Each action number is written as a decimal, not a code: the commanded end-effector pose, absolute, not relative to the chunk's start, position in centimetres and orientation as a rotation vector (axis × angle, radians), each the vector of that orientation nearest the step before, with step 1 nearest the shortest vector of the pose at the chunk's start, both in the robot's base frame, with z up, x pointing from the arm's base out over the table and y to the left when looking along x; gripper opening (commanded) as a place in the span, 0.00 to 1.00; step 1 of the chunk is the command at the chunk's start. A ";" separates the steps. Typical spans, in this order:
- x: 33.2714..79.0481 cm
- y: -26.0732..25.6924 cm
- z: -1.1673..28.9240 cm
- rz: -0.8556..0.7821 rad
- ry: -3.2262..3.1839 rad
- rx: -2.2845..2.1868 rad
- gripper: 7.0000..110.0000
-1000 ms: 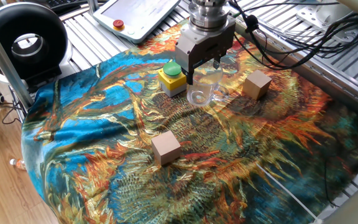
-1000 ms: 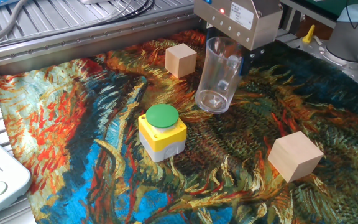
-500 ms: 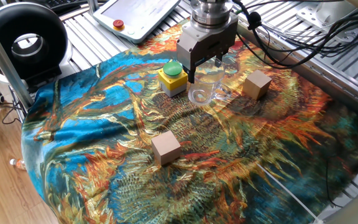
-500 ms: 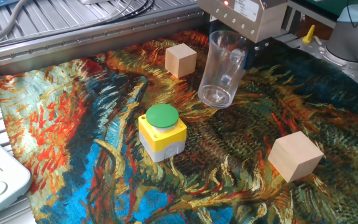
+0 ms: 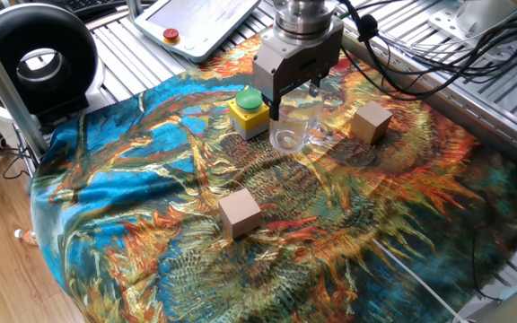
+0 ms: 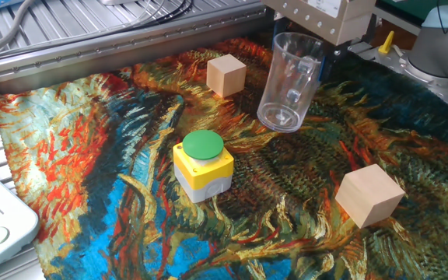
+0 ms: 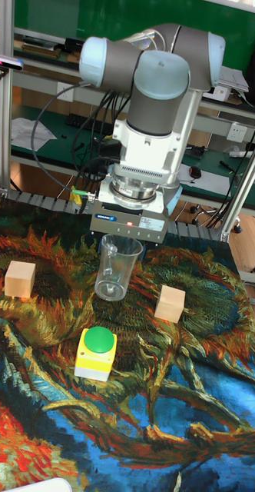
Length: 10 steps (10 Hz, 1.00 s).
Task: Pick up the cup
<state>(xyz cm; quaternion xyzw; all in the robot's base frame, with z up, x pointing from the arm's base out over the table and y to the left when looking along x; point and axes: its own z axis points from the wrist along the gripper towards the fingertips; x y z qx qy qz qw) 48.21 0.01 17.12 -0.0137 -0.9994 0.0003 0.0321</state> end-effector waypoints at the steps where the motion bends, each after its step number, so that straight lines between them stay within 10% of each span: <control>1: 48.0 0.6 17.5 -0.017 -3.077 -0.039 0.79; 10: 47.7 0.5 17.4 -0.023 -3.061 -0.043 0.79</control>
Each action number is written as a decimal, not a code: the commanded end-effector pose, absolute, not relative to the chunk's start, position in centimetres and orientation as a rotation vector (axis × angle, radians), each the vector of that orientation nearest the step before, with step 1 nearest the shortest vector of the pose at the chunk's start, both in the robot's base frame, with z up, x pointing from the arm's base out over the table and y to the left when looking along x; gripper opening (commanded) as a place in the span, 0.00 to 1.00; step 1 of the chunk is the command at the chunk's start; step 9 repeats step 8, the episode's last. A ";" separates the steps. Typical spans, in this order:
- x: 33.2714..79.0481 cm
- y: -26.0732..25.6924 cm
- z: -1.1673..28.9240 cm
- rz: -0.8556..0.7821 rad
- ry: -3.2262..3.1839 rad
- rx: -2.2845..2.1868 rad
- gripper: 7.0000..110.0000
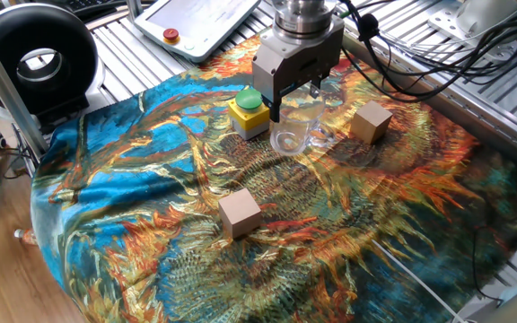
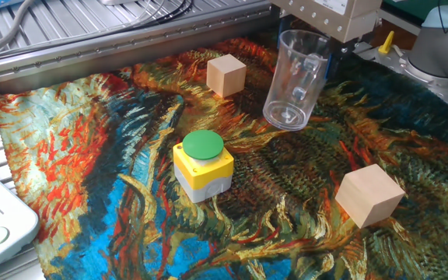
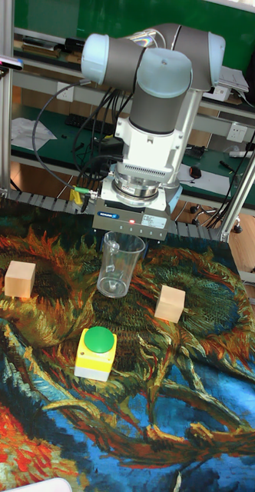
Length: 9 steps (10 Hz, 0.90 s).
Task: Pick up the cup
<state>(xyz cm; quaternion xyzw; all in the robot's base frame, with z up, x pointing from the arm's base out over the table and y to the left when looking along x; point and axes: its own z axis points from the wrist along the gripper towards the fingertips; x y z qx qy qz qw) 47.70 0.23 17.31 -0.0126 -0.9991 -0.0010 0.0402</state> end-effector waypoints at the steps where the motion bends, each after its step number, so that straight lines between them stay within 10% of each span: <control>1: 47.7 0.5 17.4 -0.023 -3.060 -0.041 0.79; 9: 47.7 0.6 17.4 -0.025 -3.058 -0.046 0.79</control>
